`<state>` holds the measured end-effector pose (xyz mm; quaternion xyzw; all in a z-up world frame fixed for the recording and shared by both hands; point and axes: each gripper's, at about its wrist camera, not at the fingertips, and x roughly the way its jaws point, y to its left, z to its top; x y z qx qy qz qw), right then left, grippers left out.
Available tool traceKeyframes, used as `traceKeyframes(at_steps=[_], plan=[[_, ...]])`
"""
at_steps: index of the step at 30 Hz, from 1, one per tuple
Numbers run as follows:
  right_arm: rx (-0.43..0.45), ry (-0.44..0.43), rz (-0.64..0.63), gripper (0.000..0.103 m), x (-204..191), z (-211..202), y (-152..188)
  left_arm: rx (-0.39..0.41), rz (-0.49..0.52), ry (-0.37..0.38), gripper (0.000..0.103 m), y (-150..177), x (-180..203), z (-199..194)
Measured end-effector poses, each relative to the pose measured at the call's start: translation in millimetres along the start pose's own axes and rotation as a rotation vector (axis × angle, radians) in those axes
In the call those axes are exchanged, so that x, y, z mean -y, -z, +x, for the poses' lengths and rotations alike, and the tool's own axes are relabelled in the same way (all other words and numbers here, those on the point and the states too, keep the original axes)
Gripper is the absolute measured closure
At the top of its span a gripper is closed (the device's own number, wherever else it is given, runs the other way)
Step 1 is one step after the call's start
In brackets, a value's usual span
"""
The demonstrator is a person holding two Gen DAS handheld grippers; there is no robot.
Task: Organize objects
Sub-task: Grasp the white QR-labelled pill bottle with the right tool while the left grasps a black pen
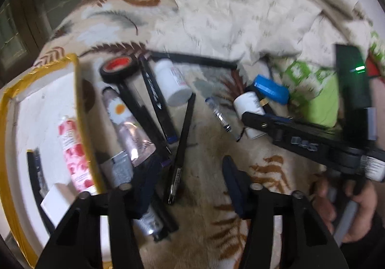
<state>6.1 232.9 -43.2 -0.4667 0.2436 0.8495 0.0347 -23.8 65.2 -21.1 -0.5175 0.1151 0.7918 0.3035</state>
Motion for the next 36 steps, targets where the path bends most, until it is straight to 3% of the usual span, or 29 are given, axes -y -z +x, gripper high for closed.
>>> traceKeyframes(at_steps=[3, 9, 10, 12, 19, 24, 31, 36], plan=[[-0.001, -0.028, 0.018, 0.070, 4.5, -0.4, 1.7, -0.057, -0.003, -0.008, 0.068, -4.4, 0.8, 22.8], [-0.005, -0.051, 0.030, 0.069, 4.6, 0.8, 2.9, -0.082, 0.008, -0.039, 0.073, -7.7, 0.9, 44.1], [-0.008, -0.050, 0.033, 0.069, 4.5, 1.5, 2.9, -0.073, 0.008, -0.041, 0.077, -6.6, 0.8, 41.8], [-0.009, -0.055, 0.041, 0.069, 5.1, 1.6, 3.2, -0.073, 0.009, -0.032, 0.096, -2.0, 0.3, 37.2], [-0.008, -0.046, 0.015, 0.070, 2.0, 2.1, 3.5, -0.072, -0.079, 0.063, 0.096, 28.2, -14.1, 16.3], [-0.034, -0.098, 0.014, 0.070, -1.0, 1.2, 10.4, -0.027, -0.184, 0.149, 0.096, 32.5, -31.5, -6.0], [-0.067, -0.171, 0.004, 0.070, -17.2, -9.5, 18.6, 0.052, -0.269, 0.174, 0.096, 39.5, -54.7, -32.8], [-0.054, -0.215, -0.070, 0.070, -56.9, -19.2, 20.9, 0.104, -0.324, 0.174, 0.096, 47.0, -74.9, -55.3]])
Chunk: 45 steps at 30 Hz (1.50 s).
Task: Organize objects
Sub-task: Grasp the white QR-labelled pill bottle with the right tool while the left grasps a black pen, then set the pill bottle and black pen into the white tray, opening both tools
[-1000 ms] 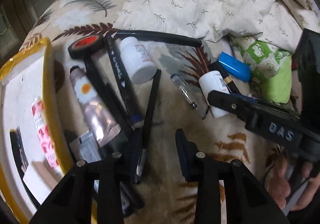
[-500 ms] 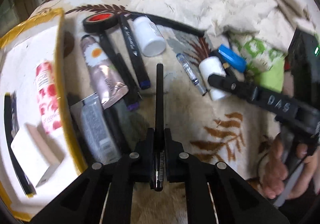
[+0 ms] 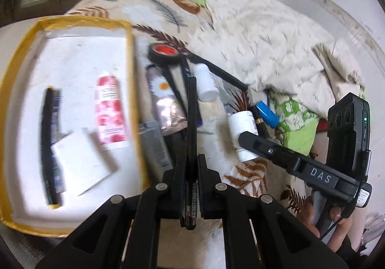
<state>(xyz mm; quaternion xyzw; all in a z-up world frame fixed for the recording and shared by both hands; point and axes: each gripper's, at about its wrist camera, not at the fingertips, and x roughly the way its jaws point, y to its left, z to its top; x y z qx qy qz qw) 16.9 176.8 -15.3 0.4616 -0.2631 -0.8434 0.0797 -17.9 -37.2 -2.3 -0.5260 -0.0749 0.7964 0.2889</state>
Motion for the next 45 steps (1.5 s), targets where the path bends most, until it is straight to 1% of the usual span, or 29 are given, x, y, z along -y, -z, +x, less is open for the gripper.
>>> traceKeyframes(at_steps=[4, 7, 11, 15, 20, 23, 27, 29, 30, 33, 39, 42, 45], plan=[[-0.030, -0.037, -0.068, 0.070, -36.4, 13.2, 1.3, 0.043, -0.040, -0.023, 0.096, -2.2, -21.0, -26.3], [-0.056, -0.066, -0.116, 0.070, -63.5, 24.9, 3.8, 0.084, -0.094, -0.037, 0.096, -9.2, -44.5, -46.3], [-0.087, -0.081, -0.174, 0.070, -92.5, 40.6, 6.7, 0.123, -0.160, -0.081, 0.096, -15.8, -78.8, -62.1], [-0.117, -0.081, -0.221, 0.070, -114.3, 57.0, 7.5, 0.129, -0.221, -0.124, 0.096, -14.4, -111.5, -65.0], [-0.133, -0.072, -0.258, 0.070, -131.3, 75.3, 6.1, 0.109, -0.274, -0.153, 0.096, -11.9, -134.7, -59.3], [-0.135, -0.059, -0.266, 0.070, -136.5, 87.3, 0.3, 0.107, -0.264, -0.201, 0.096, -16.3, -139.0, -58.6], [-0.135, -0.050, -0.262, 0.070, -142.0, 104.9, -15.2, 0.084, -0.269, -0.223, 0.096, -24.0, -150.5, -51.3], [-0.126, -0.041, -0.266, 0.070, -145.2, 110.7, -22.1, 0.054, -0.281, -0.200, 0.096, -25.0, -156.0, -45.1], [-0.123, -0.038, -0.264, 0.070, -147.2, 114.9, -27.5, 0.043, -0.278, -0.203, 0.096, -24.3, -156.5, -42.6], [-0.129, -0.033, -0.264, 0.070, -150.7, 126.7, -35.7, 0.018, -0.262, -0.236, 0.096, -23.4, -154.8, -34.8], [-0.165, -0.014, -0.280, 0.070, -160.8, 151.6, -33.3, 0.020, -0.240, -0.280, 0.096, -22.9, -153.5, -31.8], [-0.170, 0.037, -0.328, 0.070, -169.4, 159.9, -24.7, 0.019, -0.221, -0.297, 0.096, -23.3, -150.6, -30.9], [-0.148, 0.073, -0.372, 0.070, -175.9, 160.8, -19.7, 0.013, -0.214, -0.309, 0.096, -24.1, -150.3, -29.7]])
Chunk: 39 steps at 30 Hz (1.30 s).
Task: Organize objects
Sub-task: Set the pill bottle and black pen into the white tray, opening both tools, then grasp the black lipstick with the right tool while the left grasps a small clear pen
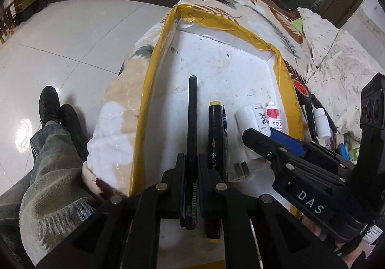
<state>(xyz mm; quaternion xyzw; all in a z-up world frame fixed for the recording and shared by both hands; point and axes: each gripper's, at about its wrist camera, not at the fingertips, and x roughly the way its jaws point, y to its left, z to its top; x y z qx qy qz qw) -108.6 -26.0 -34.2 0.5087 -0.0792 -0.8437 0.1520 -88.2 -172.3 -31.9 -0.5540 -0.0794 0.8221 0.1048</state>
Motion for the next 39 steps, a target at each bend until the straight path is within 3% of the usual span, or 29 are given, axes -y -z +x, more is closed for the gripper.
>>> traceKeyframes(at_steps=[11, 16, 18, 22, 24, 25, 27, 31, 33, 37, 39], plan=[[-0.008, -0.025, 0.043, 0.069, 8.5, 0.8, 0.1, -0.002, -0.021, 0.018, 0.095, 0.3, -3.3, 0.9], [-0.012, -0.046, 0.038, 0.069, 8.2, 0.1, -1.7, 0.023, -0.100, 0.137, 0.094, -1.1, -18.4, -4.5], [-0.002, -0.091, 0.052, 0.069, 11.3, -6.5, -3.8, 0.040, -0.139, 0.164, 0.085, -0.4, -24.9, -8.3], [0.045, -0.122, 0.062, 0.057, 20.6, -35.8, -5.2, 0.100, -0.152, 0.176, 0.062, 2.6, -22.6, -21.5], [0.076, -0.156, 0.084, 0.057, 33.3, -58.2, 2.6, 0.146, -0.113, 0.122, 0.047, 4.0, -8.9, -31.6], [0.086, -0.160, 0.092, 0.056, 38.9, -66.7, 7.5, 0.172, -0.092, 0.100, 0.045, 5.1, -0.7, -37.4], [0.106, -0.154, 0.117, 0.056, 56.8, -84.6, 24.3, 0.198, -0.059, 0.122, 0.038, 8.3, 20.3, -46.0], [0.120, -0.117, 0.171, 0.056, 97.6, -108.3, 58.7, 0.094, -0.057, 0.300, 0.036, 20.7, 70.9, -38.3], [0.124, -0.088, 0.205, 0.056, 124.1, -121.8, 76.1, 0.027, -0.025, 0.345, 0.036, 34.6, 102.4, -26.1], [0.148, 0.014, 0.237, 0.056, 163.8, -144.7, 96.1, 0.027, 0.196, 0.271, 0.036, 63.3, 149.8, -18.0], [0.180, 0.048, 0.265, 0.056, 187.5, -157.7, 102.3, 0.040, 0.237, 0.259, 0.036, 67.0, 156.1, -20.1]])
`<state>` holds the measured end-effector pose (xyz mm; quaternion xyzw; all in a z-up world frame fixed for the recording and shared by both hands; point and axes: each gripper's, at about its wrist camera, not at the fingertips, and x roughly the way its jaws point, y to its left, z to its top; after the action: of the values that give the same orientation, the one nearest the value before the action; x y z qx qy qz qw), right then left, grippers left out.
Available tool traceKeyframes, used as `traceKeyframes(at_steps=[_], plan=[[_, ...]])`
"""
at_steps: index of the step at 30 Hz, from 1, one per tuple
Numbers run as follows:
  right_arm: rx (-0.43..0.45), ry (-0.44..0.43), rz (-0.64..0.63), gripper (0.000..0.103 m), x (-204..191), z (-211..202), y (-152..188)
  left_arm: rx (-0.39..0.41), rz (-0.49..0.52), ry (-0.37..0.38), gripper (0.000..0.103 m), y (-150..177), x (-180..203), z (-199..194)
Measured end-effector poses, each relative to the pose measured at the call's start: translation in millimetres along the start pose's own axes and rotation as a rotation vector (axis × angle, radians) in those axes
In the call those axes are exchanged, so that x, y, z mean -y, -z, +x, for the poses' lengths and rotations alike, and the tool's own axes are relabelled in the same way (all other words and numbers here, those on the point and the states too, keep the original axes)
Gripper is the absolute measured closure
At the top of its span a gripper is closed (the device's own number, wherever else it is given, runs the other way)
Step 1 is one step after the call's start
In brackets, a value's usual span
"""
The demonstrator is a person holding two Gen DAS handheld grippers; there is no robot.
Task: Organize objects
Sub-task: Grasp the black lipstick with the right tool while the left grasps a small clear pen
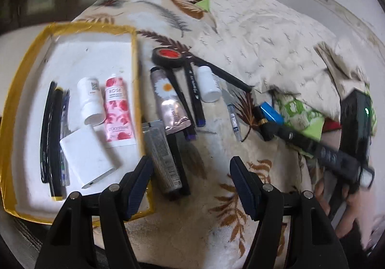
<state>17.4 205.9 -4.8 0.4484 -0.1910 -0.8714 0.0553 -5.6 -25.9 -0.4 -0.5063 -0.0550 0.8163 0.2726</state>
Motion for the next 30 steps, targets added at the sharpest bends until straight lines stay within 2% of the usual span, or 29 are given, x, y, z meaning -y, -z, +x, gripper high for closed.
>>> traceKeyframes(at_steps=[6, 12, 14, 15, 16, 18, 23, 24, 27, 30], plan=[[0.008, 0.117, 0.048, 0.056, 41.6, 2.7, -11.1, -0.018, -0.064, 0.017, 0.036, -0.4, -14.5, 1.0], [-0.024, 0.147, 0.089, 0.056, 57.6, 24.3, -11.5, -0.026, -0.034, -0.006, 0.036, 2.5, -3.7, 2.0], [-0.009, 0.167, 0.110, 0.062, 62.4, 27.6, -11.1, -0.028, -0.018, -0.008, 0.036, 0.6, 1.9, 3.3], [-0.016, 0.168, 0.120, 0.074, 63.9, 30.9, -10.7, -0.033, -0.011, -0.010, 0.036, -0.6, 4.7, 5.4], [-0.024, 0.165, 0.127, 0.081, 64.4, 34.2, -10.3, -0.041, -0.007, -0.016, 0.036, -1.7, 7.5, 8.5], [-0.017, 0.202, 0.101, 0.084, 58.9, 35.3, -7.7, -0.064, 0.005, -0.020, 0.036, -5.1, 14.2, 17.8], [-0.045, 0.113, 0.130, 0.084, 52.0, 31.3, 4.8, -0.112, 0.016, -0.012, 0.037, -18.4, 32.1, 45.4], [-0.049, 0.106, 0.126, 0.084, 49.5, 27.9, 9.7, -0.118, 0.020, -0.012, 0.042, -21.7, 36.4, 51.4], [-0.058, 0.130, 0.094, 0.085, 46.2, 24.3, 17.5, -0.160, 0.040, -0.011, 0.052, -32.2, 52.8, 74.6], [-0.054, 0.131, 0.098, 0.085, 51.7, 22.3, 18.5, -0.181, 0.092, -0.037, 0.052, -40.6, 70.5, 95.1]])
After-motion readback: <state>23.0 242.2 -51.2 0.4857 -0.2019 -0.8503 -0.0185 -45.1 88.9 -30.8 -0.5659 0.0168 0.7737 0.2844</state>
